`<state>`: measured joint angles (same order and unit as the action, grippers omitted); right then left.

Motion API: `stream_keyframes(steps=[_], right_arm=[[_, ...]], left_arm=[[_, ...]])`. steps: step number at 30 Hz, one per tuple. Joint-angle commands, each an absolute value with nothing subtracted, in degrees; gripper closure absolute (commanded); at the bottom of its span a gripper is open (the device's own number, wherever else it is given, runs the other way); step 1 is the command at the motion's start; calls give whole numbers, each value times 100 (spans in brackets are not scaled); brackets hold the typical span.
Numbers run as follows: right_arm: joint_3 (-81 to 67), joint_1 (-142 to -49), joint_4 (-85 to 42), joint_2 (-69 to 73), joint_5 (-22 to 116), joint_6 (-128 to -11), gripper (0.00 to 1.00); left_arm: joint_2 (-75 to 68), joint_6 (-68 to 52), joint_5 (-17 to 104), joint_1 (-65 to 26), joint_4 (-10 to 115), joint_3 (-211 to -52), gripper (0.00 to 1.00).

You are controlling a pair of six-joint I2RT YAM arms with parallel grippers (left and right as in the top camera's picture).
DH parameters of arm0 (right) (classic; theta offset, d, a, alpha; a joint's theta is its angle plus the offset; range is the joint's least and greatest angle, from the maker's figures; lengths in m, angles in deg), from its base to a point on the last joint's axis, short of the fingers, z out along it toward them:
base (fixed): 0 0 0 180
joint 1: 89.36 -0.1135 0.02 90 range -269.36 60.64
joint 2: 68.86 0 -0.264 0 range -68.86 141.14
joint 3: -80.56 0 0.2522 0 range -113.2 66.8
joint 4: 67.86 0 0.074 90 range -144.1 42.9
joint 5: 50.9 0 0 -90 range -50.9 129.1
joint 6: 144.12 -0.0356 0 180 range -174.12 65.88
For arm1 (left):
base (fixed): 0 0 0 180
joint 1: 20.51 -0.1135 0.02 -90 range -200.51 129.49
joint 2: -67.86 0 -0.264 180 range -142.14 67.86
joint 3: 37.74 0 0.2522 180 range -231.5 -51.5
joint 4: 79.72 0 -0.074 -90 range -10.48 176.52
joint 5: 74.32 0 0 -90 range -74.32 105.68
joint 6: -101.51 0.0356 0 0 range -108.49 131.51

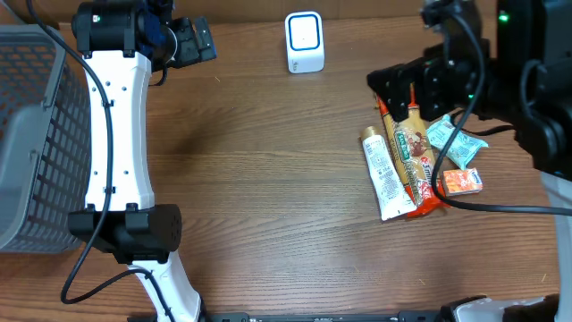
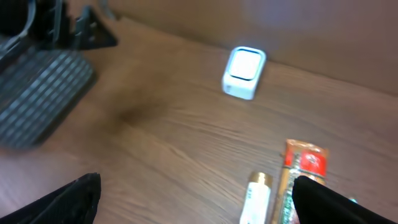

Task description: Scan the item barcode

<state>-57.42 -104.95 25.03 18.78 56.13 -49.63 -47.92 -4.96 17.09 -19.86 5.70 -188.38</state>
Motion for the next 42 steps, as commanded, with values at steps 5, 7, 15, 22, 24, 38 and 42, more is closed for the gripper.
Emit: stream_keyframes(steps=[5,7,15,22,24,38,42], right_arm=[[-5740,-10231,2497,1335,4350,-5588,0],[-5622,-10170,2306,1198,3998,-5652,0],[-3408,-9593,114,2,4097,-5531,0],[-293,-8880,-1967,-1714,5082,-4679,0],[550,-8782,-2384,-2273,5080,-4611,0],[5549,-8565,-4795,-5901,4975,-4659,0],[6141,-8565,-4895,-6236,5095,-4681,0]], left_arm=[[-4805,-432,1674,-1973,572,-18853,0],[-4805,-432,1674,-1973,575,-18853,0],[-4805,-432,1674,-1973,575,-18853,0],[-4805,-432,1674,-1973,575,-18853,0],[-4805,-432,1674,-1973,572,-18853,0],[-4805,-432,1674,-1973,572,-18853,0],[-4805,-432,1674,-1973,572,-18853,0]])
